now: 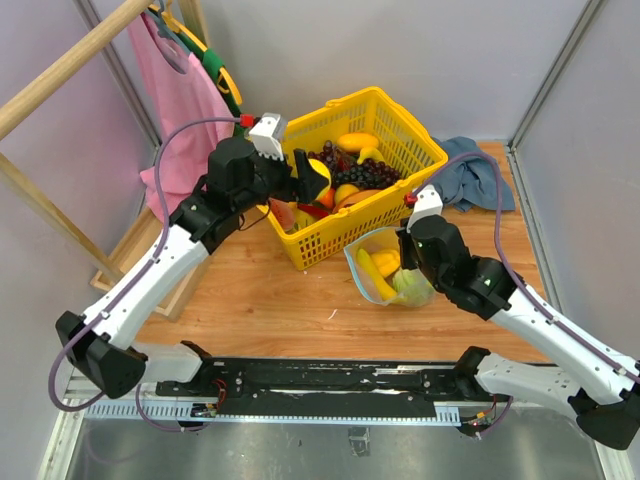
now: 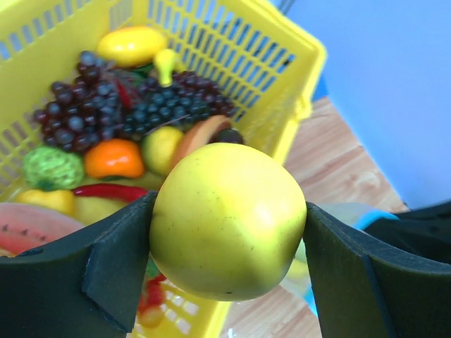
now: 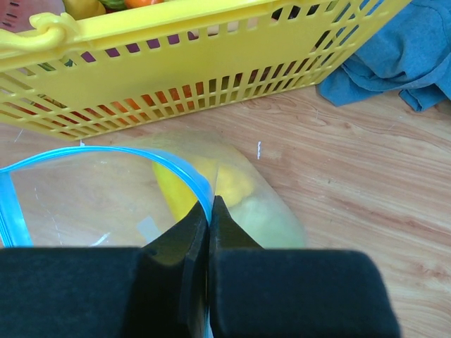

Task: Place the food in the zip-top bag and seal the zipper
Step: Pick up the fake fruit from the bin, then place the fake fruit in the zipper food storage bag.

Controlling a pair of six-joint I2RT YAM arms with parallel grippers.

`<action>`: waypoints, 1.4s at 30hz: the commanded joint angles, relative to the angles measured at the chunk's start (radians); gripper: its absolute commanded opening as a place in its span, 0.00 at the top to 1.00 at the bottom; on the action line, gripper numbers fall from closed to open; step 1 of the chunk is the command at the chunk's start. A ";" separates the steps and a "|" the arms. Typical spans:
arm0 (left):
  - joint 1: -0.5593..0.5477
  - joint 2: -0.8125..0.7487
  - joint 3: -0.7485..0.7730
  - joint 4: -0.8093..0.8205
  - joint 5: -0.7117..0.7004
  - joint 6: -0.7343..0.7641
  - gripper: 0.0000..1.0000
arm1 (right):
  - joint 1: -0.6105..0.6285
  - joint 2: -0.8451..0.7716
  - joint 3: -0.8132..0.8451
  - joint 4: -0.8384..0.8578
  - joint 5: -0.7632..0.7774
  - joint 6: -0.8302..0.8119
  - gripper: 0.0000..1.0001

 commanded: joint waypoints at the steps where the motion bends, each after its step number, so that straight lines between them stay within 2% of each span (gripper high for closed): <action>1: -0.078 -0.080 -0.080 0.148 0.013 -0.040 0.79 | -0.008 -0.003 0.040 -0.006 -0.003 0.048 0.99; 8: -0.235 -0.206 -0.262 0.321 -0.036 -0.094 0.81 | -0.007 -0.006 0.048 -0.004 -0.003 0.046 0.99; 14: -0.373 -0.257 -0.351 0.439 -0.093 -0.083 0.84 | -0.007 -0.005 0.054 -0.005 -0.044 0.065 1.00; 23: -0.540 -0.157 -0.417 0.564 -0.206 -0.005 0.84 | -0.008 -0.009 0.061 -0.004 -0.076 0.075 0.99; 33: -0.574 -0.033 -0.431 0.563 -0.321 0.055 0.77 | -0.008 -0.027 0.058 -0.004 -0.097 0.068 1.00; 37: -0.575 0.008 -0.439 0.550 -0.327 0.051 0.67 | -0.008 -0.030 0.062 -0.005 -0.108 0.059 0.99; 42: -0.581 0.056 -0.419 0.522 -0.318 0.046 0.41 | -0.008 -0.034 0.055 -0.002 -0.106 0.062 0.99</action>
